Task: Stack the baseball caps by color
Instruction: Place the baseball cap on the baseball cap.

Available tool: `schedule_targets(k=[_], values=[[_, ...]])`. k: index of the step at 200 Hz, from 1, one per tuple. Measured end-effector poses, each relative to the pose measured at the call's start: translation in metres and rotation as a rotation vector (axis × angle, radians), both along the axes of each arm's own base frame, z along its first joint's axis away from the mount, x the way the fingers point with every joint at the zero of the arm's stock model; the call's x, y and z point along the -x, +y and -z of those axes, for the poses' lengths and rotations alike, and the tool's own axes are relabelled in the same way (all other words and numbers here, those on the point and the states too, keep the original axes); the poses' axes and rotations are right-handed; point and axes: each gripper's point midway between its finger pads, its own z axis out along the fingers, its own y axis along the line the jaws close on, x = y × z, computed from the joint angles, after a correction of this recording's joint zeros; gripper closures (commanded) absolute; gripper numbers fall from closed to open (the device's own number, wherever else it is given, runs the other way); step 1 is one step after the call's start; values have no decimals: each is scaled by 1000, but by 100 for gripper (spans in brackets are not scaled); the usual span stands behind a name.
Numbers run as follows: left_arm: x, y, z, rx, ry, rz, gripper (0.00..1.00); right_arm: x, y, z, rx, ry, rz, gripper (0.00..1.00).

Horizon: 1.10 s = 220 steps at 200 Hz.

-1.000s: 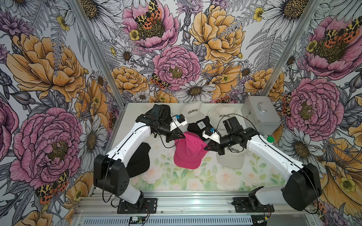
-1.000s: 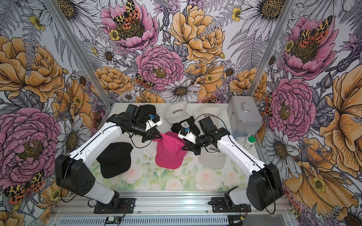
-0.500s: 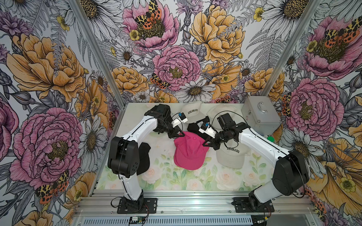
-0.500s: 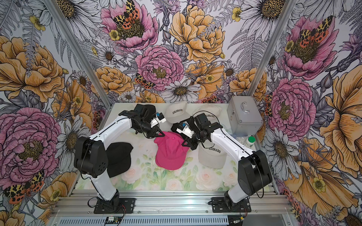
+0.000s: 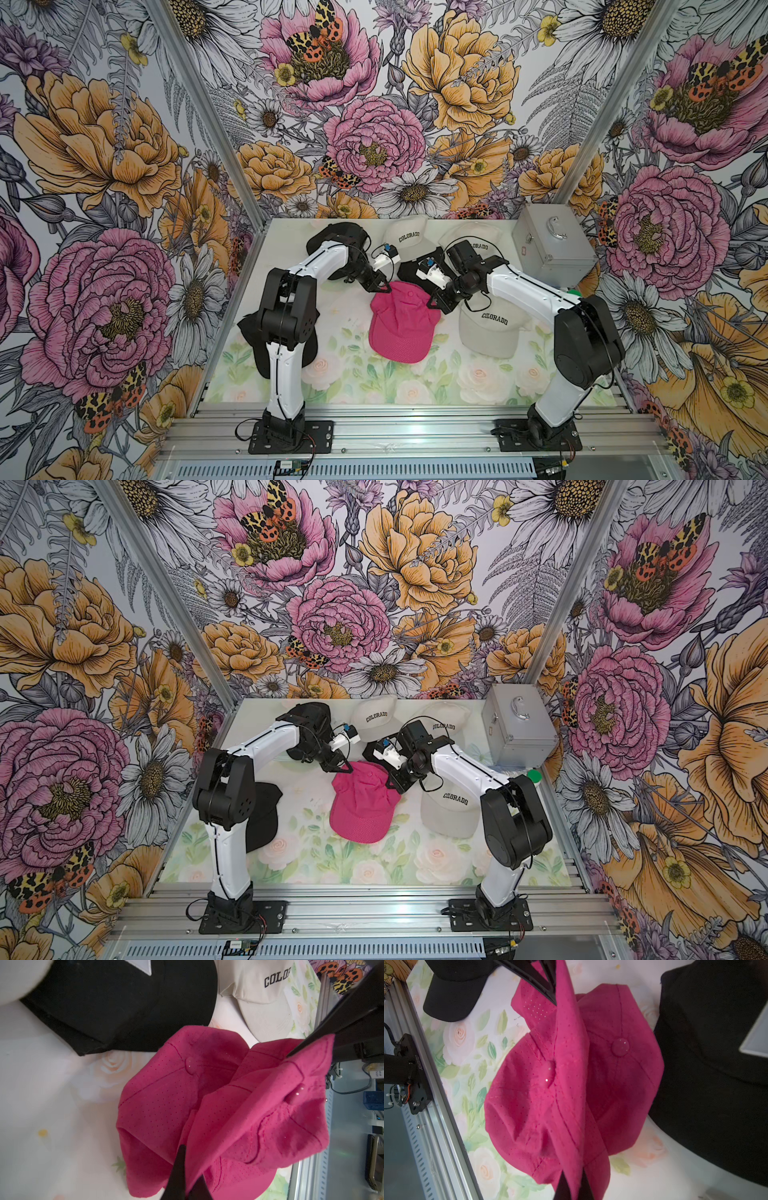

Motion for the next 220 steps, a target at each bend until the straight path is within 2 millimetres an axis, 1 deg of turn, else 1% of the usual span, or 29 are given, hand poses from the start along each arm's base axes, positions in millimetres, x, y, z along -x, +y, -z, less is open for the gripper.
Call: schedule_targets(k=[14, 41, 54, 59, 61, 67, 77, 86, 90, 97, 105, 110, 116, 118, 120, 122, 123, 126, 141, 154, 180, 192, 204, 212, 220], values=[[-2, 4, 4, -25, 3, -15, 92, -3, 3, 4, 7, 5, 14, 100], [-9, 10, 15, -89, 11, -50, 89, -11, 4, 15, 37, 10, 58, 99], [-15, 12, 21, -120, 14, -67, 80, -17, 3, 22, 56, 11, 88, 93], [-16, 12, 24, -132, 19, -77, 73, -19, 2, 24, 63, 9, 98, 91], [-17, 12, 26, -137, 14, -73, 71, -20, 2, 25, 65, 8, 105, 90], [-19, 13, 29, -153, 21, -84, 58, -22, 1, 26, 73, 4, 117, 83], [-20, 13, 34, -178, 24, -94, 47, -26, -2, 27, 88, -4, 143, 73], [-21, 15, 37, -199, 32, -113, 29, -30, -4, 26, 101, -27, 153, 64], [-22, 15, 38, -211, 26, -113, 24, -31, -5, 26, 104, -27, 168, 57], [-22, 17, 39, -227, 25, -122, 19, -34, -7, 24, 111, -40, 181, 49], [-24, 18, 40, -247, 27, -144, 15, -37, -8, 22, 116, -59, 191, 43], [-25, 18, 39, -257, 22, -151, 11, -37, -9, 20, 117, -66, 200, 39], [-26, 18, 38, -270, 18, -163, 7, -37, -11, 17, 117, -77, 209, 32], [-26, 19, 38, -276, 17, -170, 5, -37, -11, 16, 119, -83, 208, 29], [-26, 19, 37, -280, 21, -181, 4, -37, -11, 15, 118, -87, 206, 22], [-27, 19, 37, -288, 13, -181, 2, -37, -12, 14, 116, -86, 217, 8], [-27, 19, 37, -291, 11, -182, 2, -37, -12, 13, 115, -87, 220, 5], [-28, 20, 36, -298, 14, -200, 1, -37, -13, 12, 118, -99, 217, 1], [-34, 22, 27, -342, -18, -254, 1, -35, -20, 1, 119, -132, 249, 1], [-40, 27, 16, -383, -60, -313, 1, -33, -29, -10, 130, -168, 290, 1], [-48, 38, -18, -421, -161, -462, 1, -27, -46, -37, 115, -221, 406, 1], [-44, 42, -34, -401, -197, -529, 1, -21, -49, -51, 69, -221, 475, 1], [-33, 46, -48, -361, -212, -587, 1, -16, -50, -62, 9, -210, 540, 1], [-26, 45, -57, -315, -219, -624, 1, -13, -47, -68, -59, -195, 576, 1], [-19, 43, -65, -252, -220, -658, 1, -8, -43, -70, -122, -174, 600, 1]])
